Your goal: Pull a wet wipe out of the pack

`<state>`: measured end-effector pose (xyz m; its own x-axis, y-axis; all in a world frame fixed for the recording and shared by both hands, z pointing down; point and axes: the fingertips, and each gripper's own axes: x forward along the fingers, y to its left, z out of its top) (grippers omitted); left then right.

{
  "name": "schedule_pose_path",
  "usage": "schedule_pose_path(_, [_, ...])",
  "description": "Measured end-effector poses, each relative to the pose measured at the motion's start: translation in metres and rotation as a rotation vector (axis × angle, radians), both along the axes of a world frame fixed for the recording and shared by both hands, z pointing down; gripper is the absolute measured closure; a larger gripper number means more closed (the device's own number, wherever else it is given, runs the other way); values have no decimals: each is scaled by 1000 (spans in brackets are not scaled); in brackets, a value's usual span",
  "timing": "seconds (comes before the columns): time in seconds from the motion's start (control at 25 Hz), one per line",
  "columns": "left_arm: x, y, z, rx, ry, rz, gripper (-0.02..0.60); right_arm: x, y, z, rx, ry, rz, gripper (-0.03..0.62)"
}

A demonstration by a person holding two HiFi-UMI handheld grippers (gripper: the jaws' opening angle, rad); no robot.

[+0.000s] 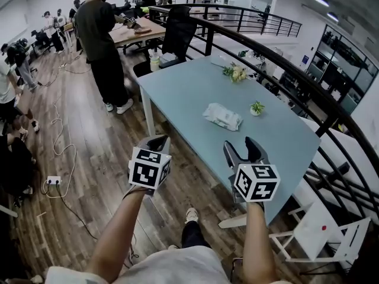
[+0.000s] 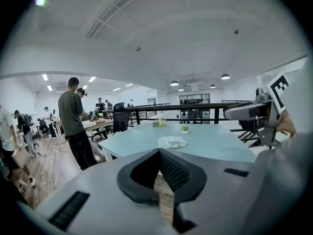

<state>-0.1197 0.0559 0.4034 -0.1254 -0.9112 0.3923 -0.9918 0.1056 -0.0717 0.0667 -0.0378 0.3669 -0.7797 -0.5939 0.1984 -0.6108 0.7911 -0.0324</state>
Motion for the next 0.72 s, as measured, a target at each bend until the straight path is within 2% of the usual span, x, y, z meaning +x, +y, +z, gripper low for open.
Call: schedule_pose_path(0.72, [-61,-124,-1,2,-8,-1,591,-60,-128,9,-24,18,10,318])
